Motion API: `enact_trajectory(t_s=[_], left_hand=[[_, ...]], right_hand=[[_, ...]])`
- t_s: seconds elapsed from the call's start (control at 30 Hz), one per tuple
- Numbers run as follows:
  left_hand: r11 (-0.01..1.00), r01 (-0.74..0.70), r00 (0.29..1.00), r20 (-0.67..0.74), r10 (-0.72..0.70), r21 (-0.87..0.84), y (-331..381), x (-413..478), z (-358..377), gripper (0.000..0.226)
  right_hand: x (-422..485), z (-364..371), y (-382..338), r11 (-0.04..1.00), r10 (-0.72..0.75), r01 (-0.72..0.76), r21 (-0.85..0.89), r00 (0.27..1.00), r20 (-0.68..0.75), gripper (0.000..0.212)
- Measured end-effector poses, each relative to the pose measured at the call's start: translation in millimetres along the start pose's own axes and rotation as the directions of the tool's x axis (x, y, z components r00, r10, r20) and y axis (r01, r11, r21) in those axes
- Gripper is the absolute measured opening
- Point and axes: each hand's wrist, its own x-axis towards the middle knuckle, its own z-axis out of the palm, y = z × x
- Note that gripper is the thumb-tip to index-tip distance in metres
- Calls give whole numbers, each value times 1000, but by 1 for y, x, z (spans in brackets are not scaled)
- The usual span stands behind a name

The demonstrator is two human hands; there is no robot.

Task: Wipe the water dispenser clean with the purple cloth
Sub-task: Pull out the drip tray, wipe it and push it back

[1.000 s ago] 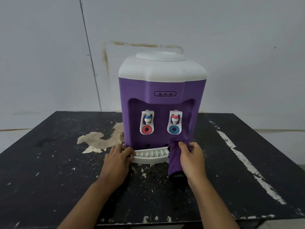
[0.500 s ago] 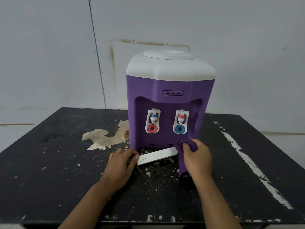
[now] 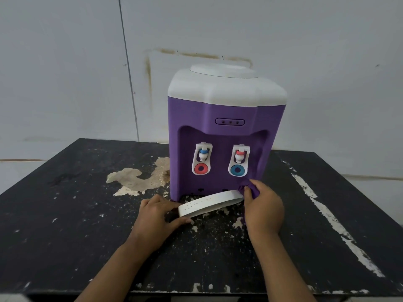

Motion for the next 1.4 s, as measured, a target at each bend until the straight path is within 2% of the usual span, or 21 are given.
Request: enact_trajectory(t_s=[0.1,0.27,0.33,0.4,0.5,0.63,0.73,0.83,0.9,0.97,1.03,1.1,1.17,1.23,1.3,1.4], left_hand=[[999,-18,1000,-15,18,-30,1,-1,-1,65],[1000,-11,1000,-7,11,-10,-4,1,1,69],[1000,-11,1000,1,11,-12,-4,1,1,68],[1000,-14,1000,15,14,-9,-3,1,0,66],[1000,-21,999,29,21,-1,-1,1,-2,67],[999,-33,999,27,33,-1,-1,1,-1,66],[1000,-25,999,23,25,9,-3,1,0,71],[1000,-24,1000,18,24,-1,-3,1,0,71],[999,-34,999,18,34,-8,-2,0,0,70],[999,-45,999,7,45,-10,-2,0,0,69],[999,-53,999,-9,53,-9,-1,1,-1,68],[998,-70,997,-12,70,-5,-1,1,-2,66],[997,-79,997,-11,79,-10,-1,0,-2,63],[998,-56,998,-9,56,-27,0,0,-3,66],[999,-37,999,-2,37,-37,1,0,-4,69],[999,-34,999,13,34,-42,4,0,-7,62]], right_hand=[[-9,9,-8,997,-53,57,-47,995,90,24],[-31,21,-21,989,-148,147,18,979,137,29],[-23,17,-18,994,-109,107,26,989,96,29],[-8,11,-11,997,-57,58,-46,998,38,28],[-4,8,-10,987,-81,91,-132,993,83,31],[-42,21,-26,981,-189,191,-24,979,76,31],[-65,28,-33,951,-308,303,59,941,139,35],[-49,22,-29,966,-240,224,130,963,120,31],[-36,18,-26,985,-165,159,73,982,89,31],[-40,18,-32,983,-183,181,25,978,95,32],[-56,23,-42,960,-280,277,43,950,141,31],[-69,28,-49,917,-398,382,113,885,241,32],[-65,28,-53,894,-448,402,200,829,336,32],[-50,23,-53,925,-367,305,227,873,321,31],[-35,21,-50,953,-285,253,166,933,218,31],[-42,26,-54,952,-305,286,110,923,236,33]])
